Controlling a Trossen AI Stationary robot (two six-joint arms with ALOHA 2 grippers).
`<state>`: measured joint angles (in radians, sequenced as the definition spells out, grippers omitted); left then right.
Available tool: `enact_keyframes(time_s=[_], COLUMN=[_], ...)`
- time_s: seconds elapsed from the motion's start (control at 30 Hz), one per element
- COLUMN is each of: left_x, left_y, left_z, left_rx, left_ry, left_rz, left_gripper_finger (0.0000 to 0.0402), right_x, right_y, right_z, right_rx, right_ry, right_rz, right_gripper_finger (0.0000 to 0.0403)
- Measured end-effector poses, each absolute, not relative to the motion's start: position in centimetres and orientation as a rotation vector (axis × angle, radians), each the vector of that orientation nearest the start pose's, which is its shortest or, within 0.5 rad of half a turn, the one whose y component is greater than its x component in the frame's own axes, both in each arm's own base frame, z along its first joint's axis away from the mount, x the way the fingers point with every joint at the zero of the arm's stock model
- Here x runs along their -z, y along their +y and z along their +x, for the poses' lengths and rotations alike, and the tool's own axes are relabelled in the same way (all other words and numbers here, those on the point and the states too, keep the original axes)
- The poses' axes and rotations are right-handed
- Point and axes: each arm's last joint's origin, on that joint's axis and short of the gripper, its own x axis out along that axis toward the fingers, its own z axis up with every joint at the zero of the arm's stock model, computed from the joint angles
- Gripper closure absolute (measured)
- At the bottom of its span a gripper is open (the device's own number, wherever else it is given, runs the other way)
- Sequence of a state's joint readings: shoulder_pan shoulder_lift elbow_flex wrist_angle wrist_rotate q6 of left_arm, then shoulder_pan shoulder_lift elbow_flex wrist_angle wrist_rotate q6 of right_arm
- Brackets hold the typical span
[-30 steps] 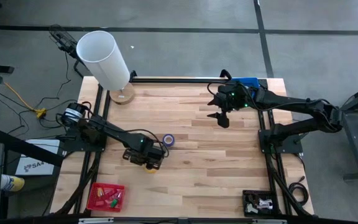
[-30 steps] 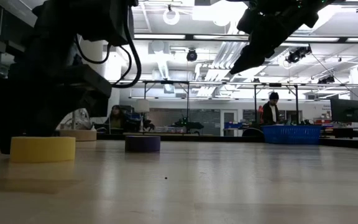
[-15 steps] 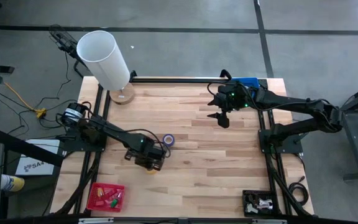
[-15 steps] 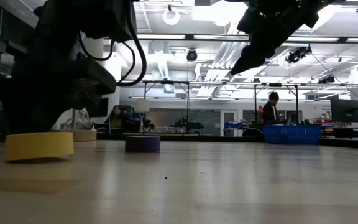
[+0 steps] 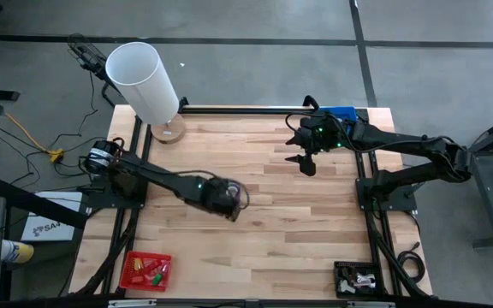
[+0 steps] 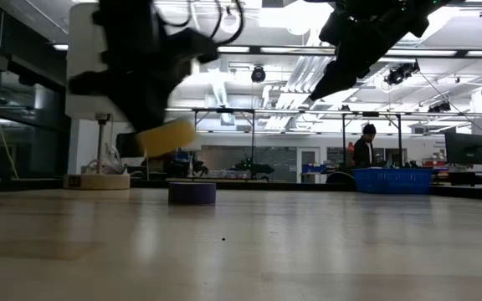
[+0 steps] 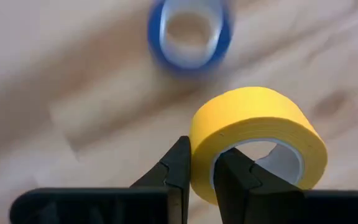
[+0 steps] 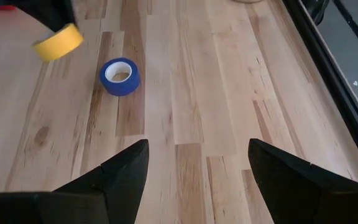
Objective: Pick and place Stapler, Stapler remover, tape
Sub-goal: Put the yellow tape into the blue bin
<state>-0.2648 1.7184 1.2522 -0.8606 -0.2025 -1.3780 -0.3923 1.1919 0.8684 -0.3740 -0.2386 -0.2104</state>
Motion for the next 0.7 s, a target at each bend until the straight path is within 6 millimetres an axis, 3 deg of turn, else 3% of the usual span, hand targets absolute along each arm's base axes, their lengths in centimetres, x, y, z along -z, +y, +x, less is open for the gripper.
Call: enact_keyframes(time_s=[0.4, 0.7], left_x=[-28.8, -32.4], left_y=[-1.4, 2.8], left_z=[35.3, 37.0], left_rx=[-0.858, -0.772], left_ry=[0.757, 0.634], left_rz=[-0.478, -0.278], left_gripper_finger=[0.0354, 0.0364], right_x=[-27.3, -30.5], right_y=[-8.5, -7.5], right_z=[22.9, 21.4], right_rx=[0.031, -0.093], right_ry=[0.621, 0.407], right_rz=[0.046, 0.005], right_gripper_finger=[0.0137, 0.0137])
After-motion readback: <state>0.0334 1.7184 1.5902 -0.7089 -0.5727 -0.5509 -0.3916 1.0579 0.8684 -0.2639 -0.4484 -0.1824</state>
